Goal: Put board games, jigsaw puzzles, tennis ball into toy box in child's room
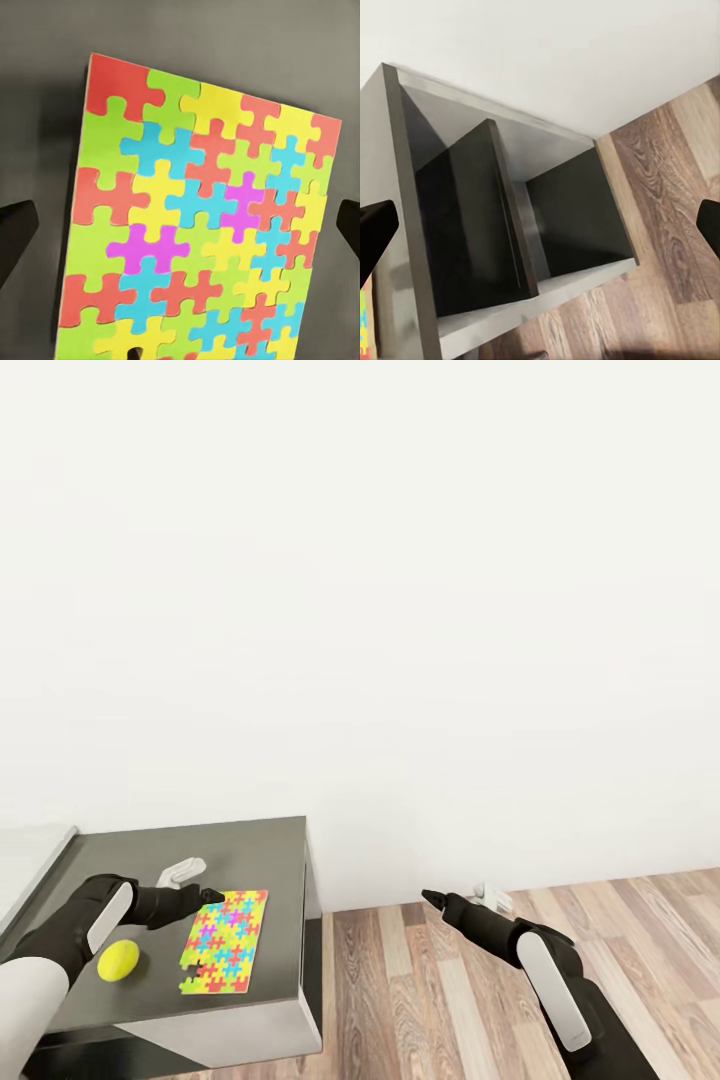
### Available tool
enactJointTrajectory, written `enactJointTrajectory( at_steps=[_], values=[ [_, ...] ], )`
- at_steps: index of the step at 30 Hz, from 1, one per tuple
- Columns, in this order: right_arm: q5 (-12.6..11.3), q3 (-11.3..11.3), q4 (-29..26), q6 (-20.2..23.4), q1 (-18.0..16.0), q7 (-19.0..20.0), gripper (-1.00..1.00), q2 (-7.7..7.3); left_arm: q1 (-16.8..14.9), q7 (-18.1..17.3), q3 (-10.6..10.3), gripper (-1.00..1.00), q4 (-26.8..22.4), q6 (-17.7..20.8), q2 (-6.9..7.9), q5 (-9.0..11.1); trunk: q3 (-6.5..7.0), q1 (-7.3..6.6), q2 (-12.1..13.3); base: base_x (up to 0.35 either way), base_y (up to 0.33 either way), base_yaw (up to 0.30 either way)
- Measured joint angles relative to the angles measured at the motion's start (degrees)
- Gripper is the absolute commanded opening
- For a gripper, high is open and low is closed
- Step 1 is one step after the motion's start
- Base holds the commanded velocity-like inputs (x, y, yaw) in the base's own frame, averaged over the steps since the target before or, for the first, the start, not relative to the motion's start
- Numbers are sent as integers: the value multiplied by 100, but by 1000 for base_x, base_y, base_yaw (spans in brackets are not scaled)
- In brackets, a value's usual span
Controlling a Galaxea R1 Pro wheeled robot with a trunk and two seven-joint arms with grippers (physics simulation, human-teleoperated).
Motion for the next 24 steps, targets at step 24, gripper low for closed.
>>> enactJointTrajectory(
  at_steps=[24],
  values=[
    [8,0,2,0,0,0,100,3,0,0,-4,100,0,-37,0,4,-206,0,0,0,0,0]
  ],
)
